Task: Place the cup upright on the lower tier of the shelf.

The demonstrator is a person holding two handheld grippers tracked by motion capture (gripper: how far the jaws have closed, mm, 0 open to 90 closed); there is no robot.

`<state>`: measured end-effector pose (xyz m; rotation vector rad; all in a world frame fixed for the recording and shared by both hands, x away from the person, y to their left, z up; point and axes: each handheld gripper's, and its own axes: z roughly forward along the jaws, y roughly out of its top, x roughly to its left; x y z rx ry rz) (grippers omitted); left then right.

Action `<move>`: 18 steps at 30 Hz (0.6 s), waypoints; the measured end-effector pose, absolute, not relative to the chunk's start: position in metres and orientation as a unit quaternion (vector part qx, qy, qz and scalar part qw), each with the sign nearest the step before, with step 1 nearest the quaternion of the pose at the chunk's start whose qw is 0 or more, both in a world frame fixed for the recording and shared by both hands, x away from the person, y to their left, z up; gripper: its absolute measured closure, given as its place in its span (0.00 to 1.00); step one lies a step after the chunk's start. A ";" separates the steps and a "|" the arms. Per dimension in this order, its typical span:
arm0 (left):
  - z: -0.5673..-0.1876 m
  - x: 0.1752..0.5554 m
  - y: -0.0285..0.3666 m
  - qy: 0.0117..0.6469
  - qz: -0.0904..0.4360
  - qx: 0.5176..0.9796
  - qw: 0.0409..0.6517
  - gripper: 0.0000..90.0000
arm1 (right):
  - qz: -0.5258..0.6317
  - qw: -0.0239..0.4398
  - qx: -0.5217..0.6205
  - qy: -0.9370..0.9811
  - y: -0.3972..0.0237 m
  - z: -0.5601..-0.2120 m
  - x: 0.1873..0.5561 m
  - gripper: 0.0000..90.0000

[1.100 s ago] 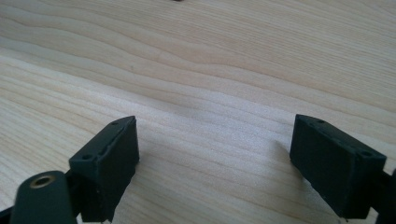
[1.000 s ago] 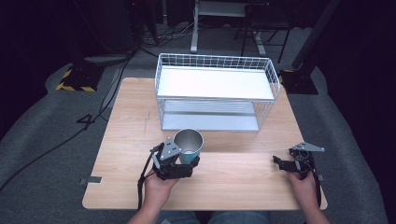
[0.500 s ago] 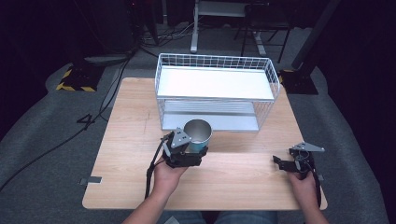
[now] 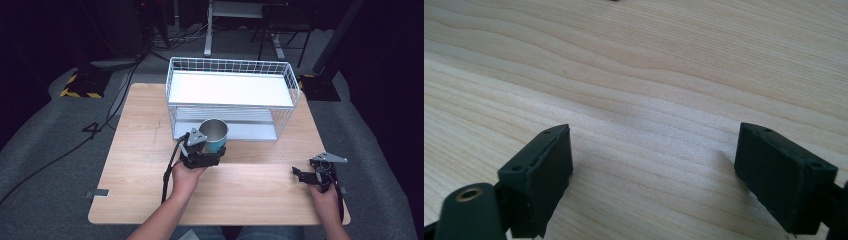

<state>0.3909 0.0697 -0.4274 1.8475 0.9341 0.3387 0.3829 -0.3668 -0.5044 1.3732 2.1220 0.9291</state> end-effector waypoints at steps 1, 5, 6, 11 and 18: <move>-0.428 0.393 0.068 0.381 0.146 0.765 0.497 0.25 | 0.336 0.223 0.497 0.768 -0.367 -0.504 0.383 0.18; -0.431 0.401 0.059 0.371 0.164 0.772 0.490 0.25 | 0.335 0.224 0.499 0.767 -0.367 -0.504 0.382 0.18; -0.432 0.403 0.058 0.374 0.163 0.770 0.492 0.25 | 0.335 0.224 0.499 0.767 -0.367 -0.504 0.382 0.18; -0.437 0.413 0.050 0.371 0.174 0.770 0.489 0.25 | 0.335 0.224 0.499 0.767 -0.367 -0.504 0.382 0.18; -0.443 0.433 0.040 0.378 0.179 0.768 0.485 0.25 | 0.335 0.224 0.499 0.767 -0.367 -0.504 0.382 0.18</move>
